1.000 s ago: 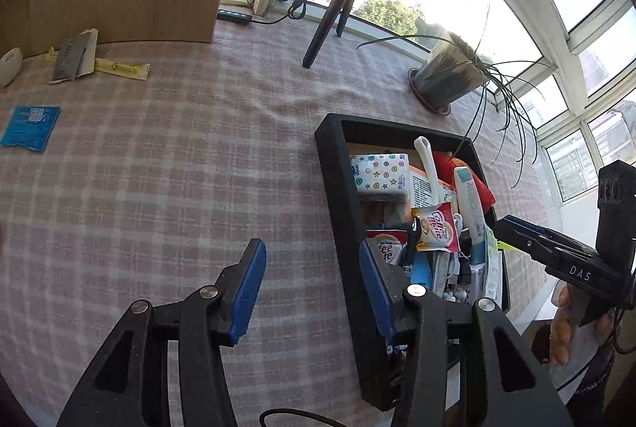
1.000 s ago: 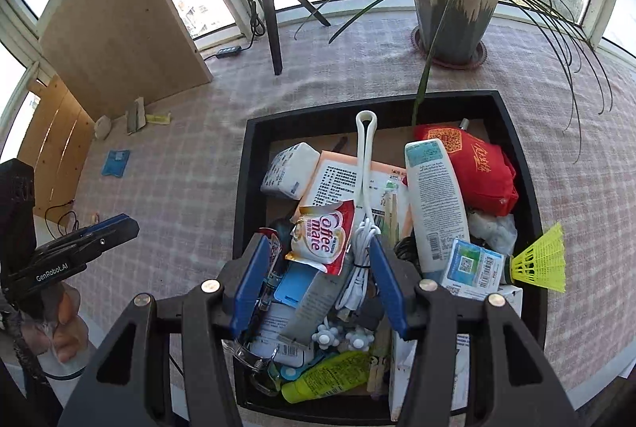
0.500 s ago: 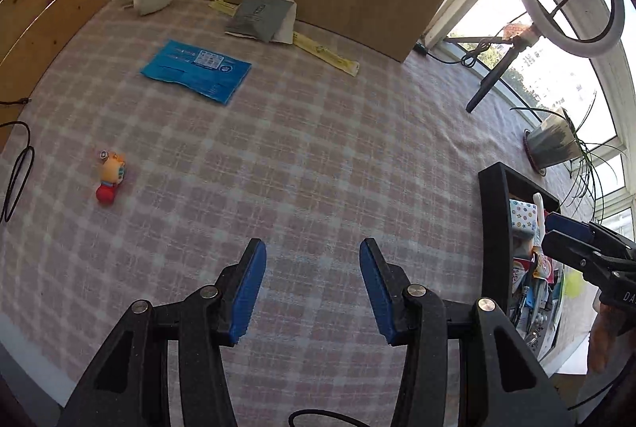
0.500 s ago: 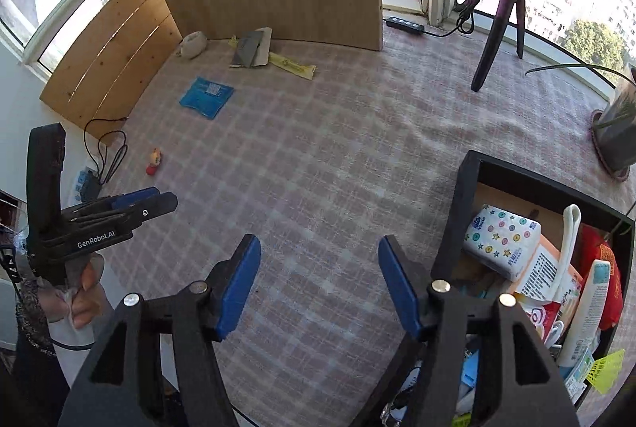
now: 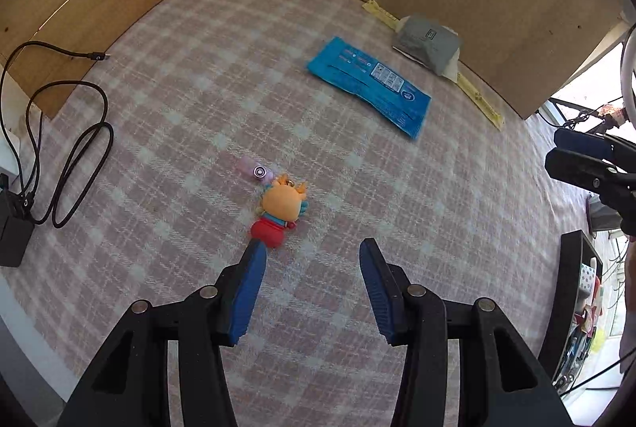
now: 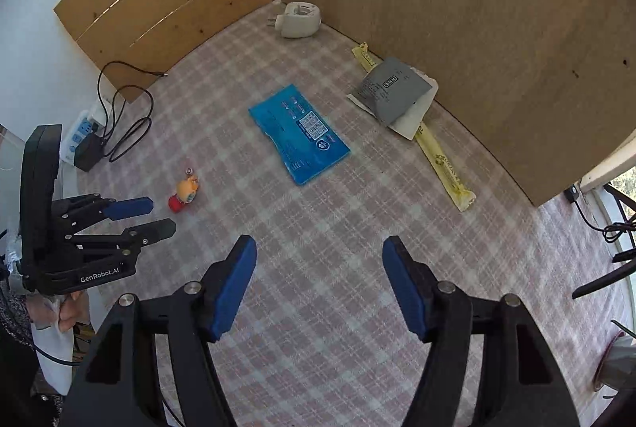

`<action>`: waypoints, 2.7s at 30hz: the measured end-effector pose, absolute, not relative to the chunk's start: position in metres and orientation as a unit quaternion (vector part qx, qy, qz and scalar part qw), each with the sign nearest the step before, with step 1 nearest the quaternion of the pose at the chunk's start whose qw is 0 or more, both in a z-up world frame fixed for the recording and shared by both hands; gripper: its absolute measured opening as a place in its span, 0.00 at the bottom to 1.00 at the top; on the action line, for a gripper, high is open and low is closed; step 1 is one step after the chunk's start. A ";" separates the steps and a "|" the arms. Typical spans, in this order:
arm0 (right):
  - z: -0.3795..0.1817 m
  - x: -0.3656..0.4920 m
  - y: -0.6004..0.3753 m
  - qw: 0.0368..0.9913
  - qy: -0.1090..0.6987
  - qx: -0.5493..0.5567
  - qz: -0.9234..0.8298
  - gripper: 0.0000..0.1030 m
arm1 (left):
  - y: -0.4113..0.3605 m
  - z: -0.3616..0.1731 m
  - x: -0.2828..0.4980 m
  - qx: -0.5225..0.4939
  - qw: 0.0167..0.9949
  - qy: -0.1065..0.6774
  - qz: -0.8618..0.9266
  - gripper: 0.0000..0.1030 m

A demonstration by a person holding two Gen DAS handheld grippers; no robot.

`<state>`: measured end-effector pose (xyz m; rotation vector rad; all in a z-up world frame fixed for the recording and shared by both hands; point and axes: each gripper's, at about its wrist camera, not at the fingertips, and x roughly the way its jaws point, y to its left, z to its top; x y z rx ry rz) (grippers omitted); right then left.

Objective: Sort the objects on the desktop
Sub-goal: 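Move both open grippers back over the table items, then grasp the orange keychain figure with the left gripper while the right gripper grasps the blue wipe pack, then carry the keychain and blue wipe pack to the black tray and release both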

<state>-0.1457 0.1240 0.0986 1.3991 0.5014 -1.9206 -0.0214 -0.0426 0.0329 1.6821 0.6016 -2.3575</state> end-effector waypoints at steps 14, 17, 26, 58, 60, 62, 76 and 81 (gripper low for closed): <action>0.013 -0.195 0.007 0.404 0.326 0.518 -0.680 0.63 | -0.062 0.002 -0.035 0.569 0.112 0.213 -0.786 0.42; 0.003 -0.201 -0.001 0.415 0.338 0.522 -0.664 0.63 | -0.061 0.002 -0.037 0.567 0.109 0.211 -0.789 0.38; -0.007 -0.220 -0.014 0.424 0.361 0.521 -0.646 0.74 | -0.060 0.002 -0.034 0.553 0.101 0.227 -0.795 0.29; 0.017 -0.162 0.092 0.391 0.195 0.590 -0.679 0.11 | -0.056 0.015 0.023 0.546 0.089 0.274 -0.787 0.29; 0.023 -0.153 0.108 0.393 0.179 0.588 -0.684 0.11 | -0.051 0.024 0.027 0.543 0.086 0.266 -0.792 0.29; 0.030 -0.146 0.126 0.391 0.167 0.587 -0.689 0.11 | -0.043 0.033 0.029 0.541 0.081 0.253 -0.798 0.29; 0.094 -0.064 0.272 0.286 0.038 0.571 -0.769 0.10 | 0.099 0.088 -0.001 0.532 -0.056 0.166 -0.829 0.29; 0.107 -0.032 0.346 0.233 -0.006 0.566 -0.791 0.10 | 0.170 0.106 0.011 0.538 -0.127 0.131 -0.823 0.29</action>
